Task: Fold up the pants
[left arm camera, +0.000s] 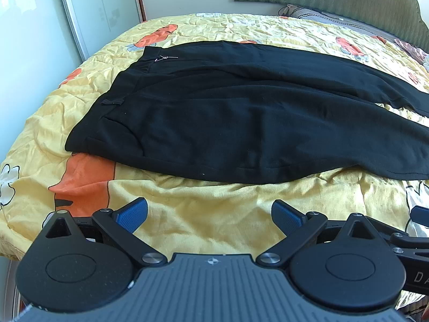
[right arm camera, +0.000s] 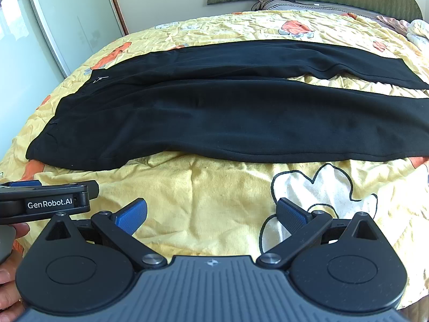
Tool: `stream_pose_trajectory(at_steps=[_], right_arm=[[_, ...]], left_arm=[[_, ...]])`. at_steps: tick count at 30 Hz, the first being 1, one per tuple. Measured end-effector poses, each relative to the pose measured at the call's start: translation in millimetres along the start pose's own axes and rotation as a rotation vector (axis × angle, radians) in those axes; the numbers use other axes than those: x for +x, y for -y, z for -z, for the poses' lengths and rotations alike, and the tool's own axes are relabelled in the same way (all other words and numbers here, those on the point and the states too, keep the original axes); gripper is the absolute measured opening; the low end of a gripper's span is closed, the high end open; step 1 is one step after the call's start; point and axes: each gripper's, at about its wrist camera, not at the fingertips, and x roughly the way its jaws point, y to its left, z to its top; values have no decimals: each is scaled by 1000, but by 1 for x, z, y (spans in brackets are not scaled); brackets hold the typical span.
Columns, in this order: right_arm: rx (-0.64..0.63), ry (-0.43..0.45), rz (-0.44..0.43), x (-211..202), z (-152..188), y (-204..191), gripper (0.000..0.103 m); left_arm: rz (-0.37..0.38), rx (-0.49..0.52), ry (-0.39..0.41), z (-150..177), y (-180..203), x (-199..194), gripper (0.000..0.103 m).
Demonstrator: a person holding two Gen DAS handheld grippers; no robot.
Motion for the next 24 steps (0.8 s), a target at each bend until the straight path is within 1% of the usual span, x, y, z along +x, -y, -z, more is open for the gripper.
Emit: stream_pose_trajectory(at_steps=[10,12,14,15,17,18,20,21,23,24], right_arm=[[1,7,2,1,-1,1,103],[-6,10,-19,2,-4,3,103],[-34,43,-86,1,-14,7,103],[-62,84,-131,-1,-23,8,103],[-128,184,-211,-4,-46,10,103],[-166,248,-255,-4,-62,11,103],[-254,361,-348,3,-90,10,103],[-317,380,-387,12,-106,8,103],[-474,314,-443,40,-144,-3,103],[-526,290,-453,57,-162,-8,103]], left_arm=[[-12,16,17,0,1,-1,100],[-15,18,30,-1,0,-1,99],[-17,5,65,-5,-4,-5,99],[-19,-4,88,-8,-7,-8,99],[-31,-22,141,-16,-15,-12,99],[-37,-31,164,-21,-18,-14,99],[-43,-55,195,-32,-28,-14,99],[-48,-73,203,-38,-33,-13,98],[-47,-105,213,-50,-43,-8,99],[-45,-113,213,-56,-47,-4,99]])
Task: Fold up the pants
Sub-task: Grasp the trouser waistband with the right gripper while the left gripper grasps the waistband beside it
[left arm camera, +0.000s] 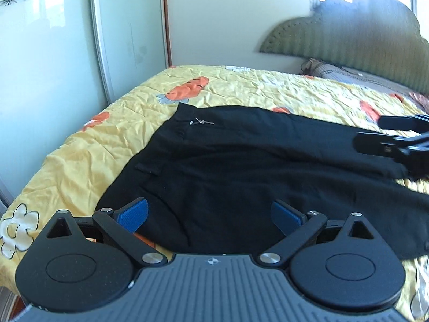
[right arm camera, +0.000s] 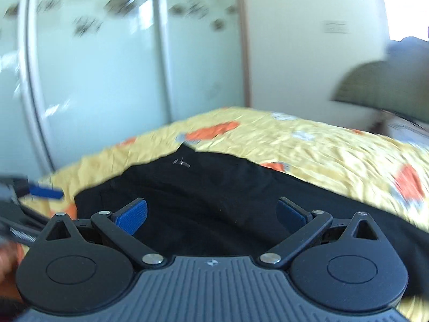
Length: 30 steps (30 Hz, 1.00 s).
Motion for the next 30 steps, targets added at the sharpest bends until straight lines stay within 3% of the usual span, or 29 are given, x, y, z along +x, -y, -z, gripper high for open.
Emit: stream_pose_trajectory(at_steps=[4,7,10,12,13,14,15,17,18,22,27,30], right_arm=[[-2,-136,-11,87,-38,54,103],[23,-216,-49,151,-41,96,102],[-4,-285,-57,200,-46,118,90],[-21,-327,-82,223,-44,129,78],[-29,-353,-93,232,-43,133,66],[-29,-374,-108,239,-41,137,62],[-34,-358,-134,240,-43,140,55],[-27,-362,-190,239,-47,145,12],[-32,-361,-200,237,-49,145,8],[-248,-283,-114,212,-48,108,5],[-595,-134,-44,152,-34,35,5],[-740,-104,-27,129,-15,5,5]], left_arm=[[-40,-11,-14,-19,-10,24,99],[-56,-17,-44,-33,-17,45,99],[-52,-30,-84,-49,-25,68,99],[-51,-39,-118,-60,-30,85,99],[-48,-48,-133,-66,-33,93,99],[-41,-57,-144,-72,-35,102,99],[-35,-65,-152,-78,-37,110,99],[-22,-86,-166,-93,-39,127,99],[-9,-101,-173,-100,-40,136,99],[88,-253,-219,-131,-52,176,98],[330,-583,-351,-153,-73,231,98],[389,-724,-423,-155,-78,256,97]])
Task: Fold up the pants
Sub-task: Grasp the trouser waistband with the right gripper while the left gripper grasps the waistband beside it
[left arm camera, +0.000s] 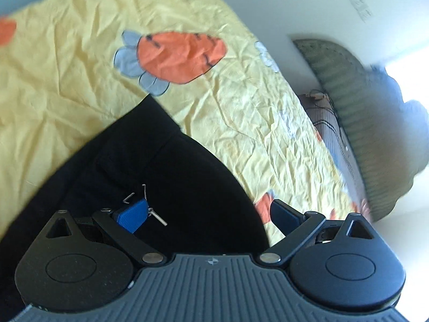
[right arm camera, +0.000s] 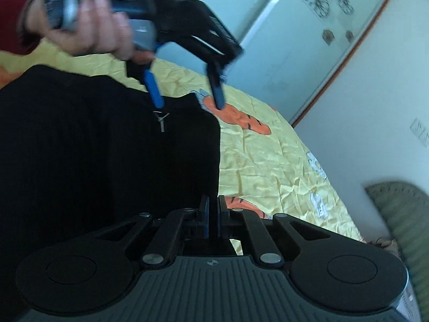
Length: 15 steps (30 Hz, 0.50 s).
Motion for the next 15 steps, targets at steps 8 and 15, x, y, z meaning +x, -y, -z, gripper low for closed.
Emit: stream_pose_trajectory(at_steps=[8,15], right_arm=[[-104,23,12,-11,6,-40,5],[-57,-21,157,-5,14,-36,24]], left_arm=[[45,-134,-58,-1,-19,9,41],[28,46,75,46,-15,-41,6]])
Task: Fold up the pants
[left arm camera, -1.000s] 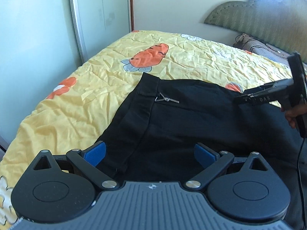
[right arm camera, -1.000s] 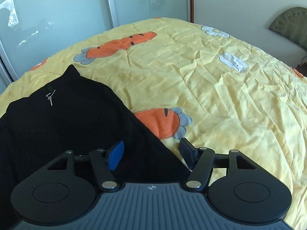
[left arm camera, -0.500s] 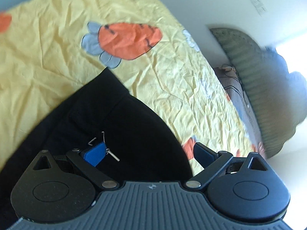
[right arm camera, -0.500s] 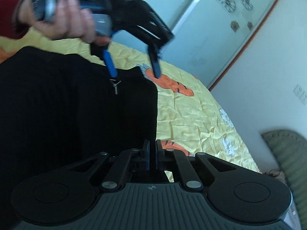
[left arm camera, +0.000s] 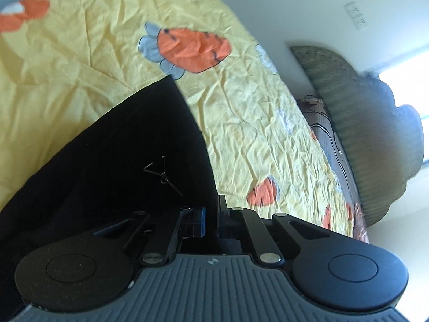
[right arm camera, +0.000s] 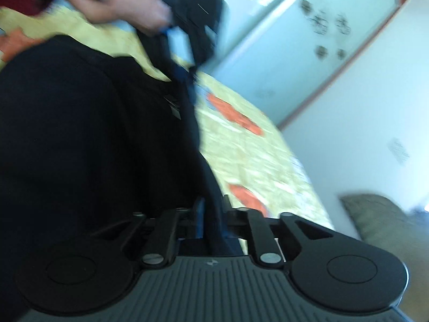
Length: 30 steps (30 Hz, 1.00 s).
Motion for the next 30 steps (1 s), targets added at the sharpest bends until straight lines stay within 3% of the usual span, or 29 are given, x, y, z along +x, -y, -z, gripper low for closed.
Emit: stream_pose_trajectory(at_steps=[1,3,4,5,6,11,13,17,25,30], right_arm=[[12,-22,10,3,3,4,33],[55,-74,27,9,12,14,33],[76,-110,39,11,17,19,31],[96,-137,69,11,21,23,13],[116,-155,98,9,24,27,6],[169,-115,150,-49,8,15,5],[145,-96,129,-78,-3,-8,5],[149,-97,49,-112,-11,-53,5],[236,-111,-12,-128,-10,-89,5],[272,-110,-32,-141,-4,-111,5]], left_arm=[[0,25,15,7,2,-8,6],[3,60,43,18,3,-22,6],[7,70,50,22,3,-29,6],[18,74,53,26,1,-34,6],[33,76,56,30,-2,-40,6],[67,155,60,60,-19,-73,6],[42,208,63,77,-28,-87,6],[-10,222,39,101,-59,-98,6],[-64,235,54,117,-77,-118,6],[-142,320,101,128,-70,-119,7]])
